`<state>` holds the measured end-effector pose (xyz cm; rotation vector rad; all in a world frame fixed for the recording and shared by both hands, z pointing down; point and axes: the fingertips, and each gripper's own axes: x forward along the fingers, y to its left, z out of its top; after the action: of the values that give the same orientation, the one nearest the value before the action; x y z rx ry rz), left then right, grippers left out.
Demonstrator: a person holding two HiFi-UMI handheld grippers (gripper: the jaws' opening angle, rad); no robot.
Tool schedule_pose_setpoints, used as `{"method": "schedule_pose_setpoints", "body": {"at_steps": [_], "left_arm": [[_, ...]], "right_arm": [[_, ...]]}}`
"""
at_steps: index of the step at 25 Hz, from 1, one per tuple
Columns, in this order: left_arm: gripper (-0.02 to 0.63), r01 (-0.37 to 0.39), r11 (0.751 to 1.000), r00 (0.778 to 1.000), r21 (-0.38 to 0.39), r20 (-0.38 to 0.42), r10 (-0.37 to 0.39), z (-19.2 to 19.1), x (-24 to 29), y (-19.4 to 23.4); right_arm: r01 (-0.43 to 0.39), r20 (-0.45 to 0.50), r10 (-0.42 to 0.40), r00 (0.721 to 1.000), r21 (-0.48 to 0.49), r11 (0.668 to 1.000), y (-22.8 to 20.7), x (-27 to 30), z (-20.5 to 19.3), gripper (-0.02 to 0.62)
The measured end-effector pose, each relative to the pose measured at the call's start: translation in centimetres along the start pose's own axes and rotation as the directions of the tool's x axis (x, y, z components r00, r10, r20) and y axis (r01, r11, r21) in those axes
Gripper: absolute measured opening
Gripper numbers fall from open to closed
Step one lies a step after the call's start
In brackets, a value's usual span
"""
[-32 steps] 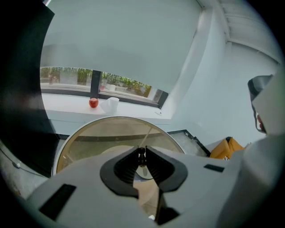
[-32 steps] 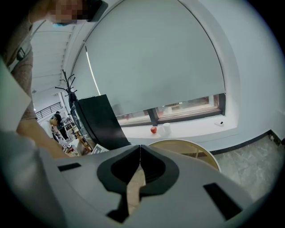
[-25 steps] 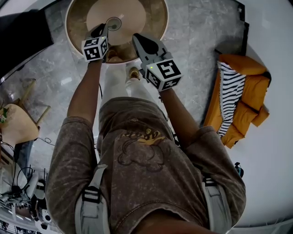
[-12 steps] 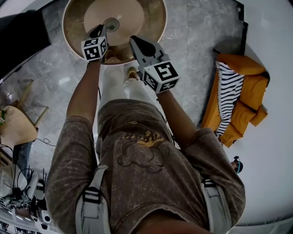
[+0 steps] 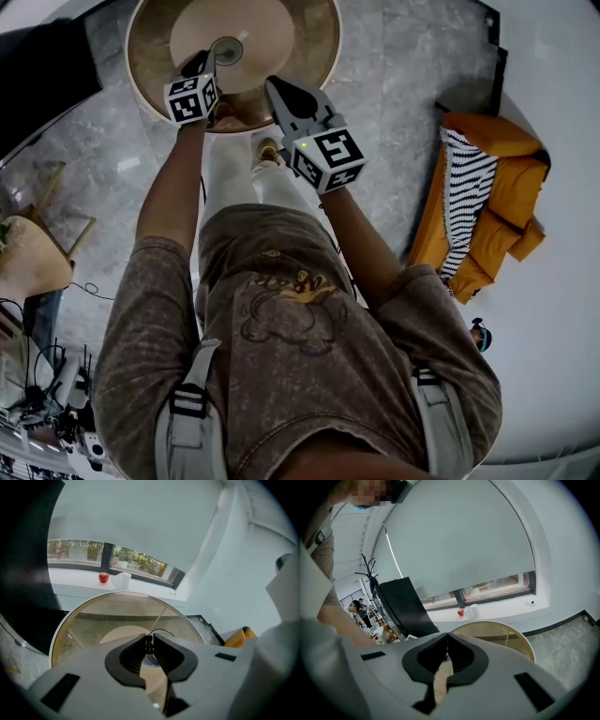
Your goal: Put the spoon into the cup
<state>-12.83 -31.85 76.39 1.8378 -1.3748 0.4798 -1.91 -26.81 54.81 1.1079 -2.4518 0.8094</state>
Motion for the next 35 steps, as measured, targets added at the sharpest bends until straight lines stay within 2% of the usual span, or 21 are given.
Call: {"method": "schedule_pose_setpoints", "body": {"at_steps": [18,28,35], "left_arm": [[0.064,-0.001,1.0,1.0,0.02,-0.006,0.001,-0.2,0.2,0.1],[0.167,0.001,1.0,1.0,0.025,-0.013,0.0,-0.2,0.5,-0.1],[0.176,-0.021,1.0,1.0,0.023,-0.016,0.022,-0.2,-0.1,0.5]], "right_arm": [[0.002,-0.013,-0.002,1.0,0.012,1.0,-0.2,0.3,-0.7,0.018],[0.001,-0.026,-0.001,1.0,0.02,1.0,-0.4,0.1,-1.2,0.018],[-0.007,-0.024,0.008,1.0,0.021,1.0,-0.4,0.2,-1.2,0.018]]}}
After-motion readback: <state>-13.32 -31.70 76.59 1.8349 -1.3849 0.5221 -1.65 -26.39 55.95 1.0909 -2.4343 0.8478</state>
